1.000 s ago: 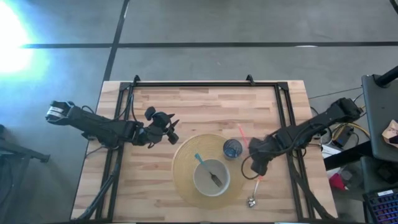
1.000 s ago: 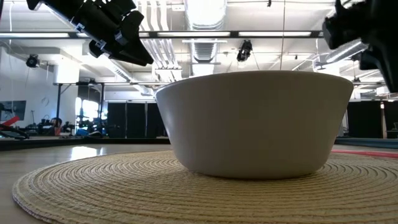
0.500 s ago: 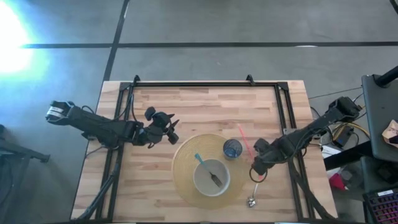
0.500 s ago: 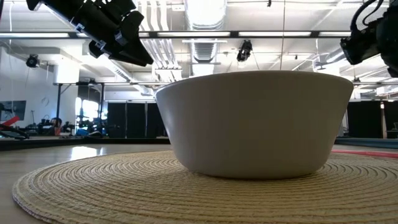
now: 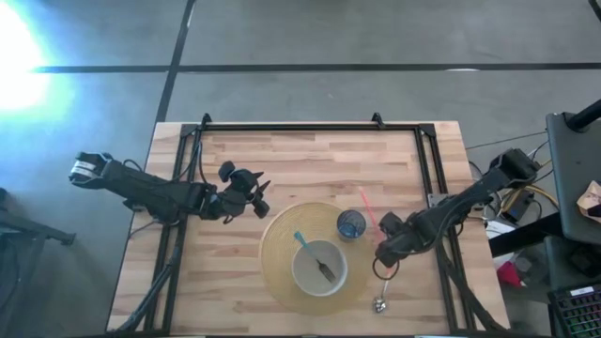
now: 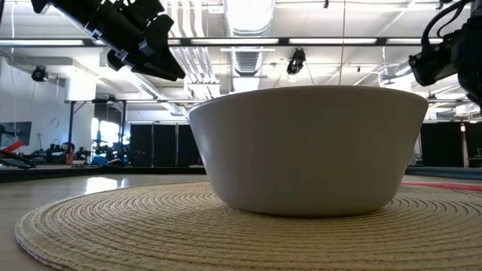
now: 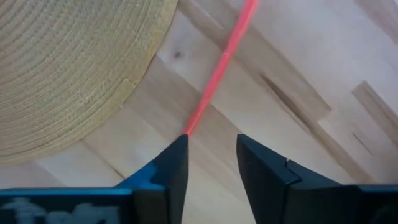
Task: Pick & Place Utensil
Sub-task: Put the pink straw into the blue cup on the brown mat
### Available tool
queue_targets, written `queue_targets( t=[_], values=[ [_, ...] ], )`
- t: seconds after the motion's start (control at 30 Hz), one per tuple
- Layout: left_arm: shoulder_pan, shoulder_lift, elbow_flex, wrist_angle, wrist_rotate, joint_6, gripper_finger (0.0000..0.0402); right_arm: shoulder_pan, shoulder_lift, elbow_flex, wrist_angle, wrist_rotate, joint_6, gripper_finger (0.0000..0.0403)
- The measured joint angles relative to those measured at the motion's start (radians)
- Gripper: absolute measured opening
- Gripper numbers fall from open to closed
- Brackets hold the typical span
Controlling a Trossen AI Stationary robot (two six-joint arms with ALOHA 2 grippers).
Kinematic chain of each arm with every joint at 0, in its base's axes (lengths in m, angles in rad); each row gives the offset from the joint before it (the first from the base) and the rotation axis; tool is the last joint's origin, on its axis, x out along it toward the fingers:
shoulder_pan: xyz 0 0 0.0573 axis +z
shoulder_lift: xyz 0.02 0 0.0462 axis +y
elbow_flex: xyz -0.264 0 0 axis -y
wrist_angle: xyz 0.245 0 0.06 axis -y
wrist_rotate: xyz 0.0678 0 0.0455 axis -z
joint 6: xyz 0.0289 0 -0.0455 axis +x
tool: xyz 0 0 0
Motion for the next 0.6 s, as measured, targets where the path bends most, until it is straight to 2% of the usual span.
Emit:
queue_targets(
  t=[0.3, 0.6],
  values=[
    [-0.001, 0.0, 0.0, 0.0, 0.0, 0.0, 0.0149, 0.0, 0.119, 0.0, 0.082, -0.02, -0.042, 0.017],
    [-0.001, 0.0, 0.0, 0.001, 0.0, 0.0, 0.0149, 0.0, 0.144, 0.0, 0.121, -0.029, -0.048, 0.0167]
  ],
)
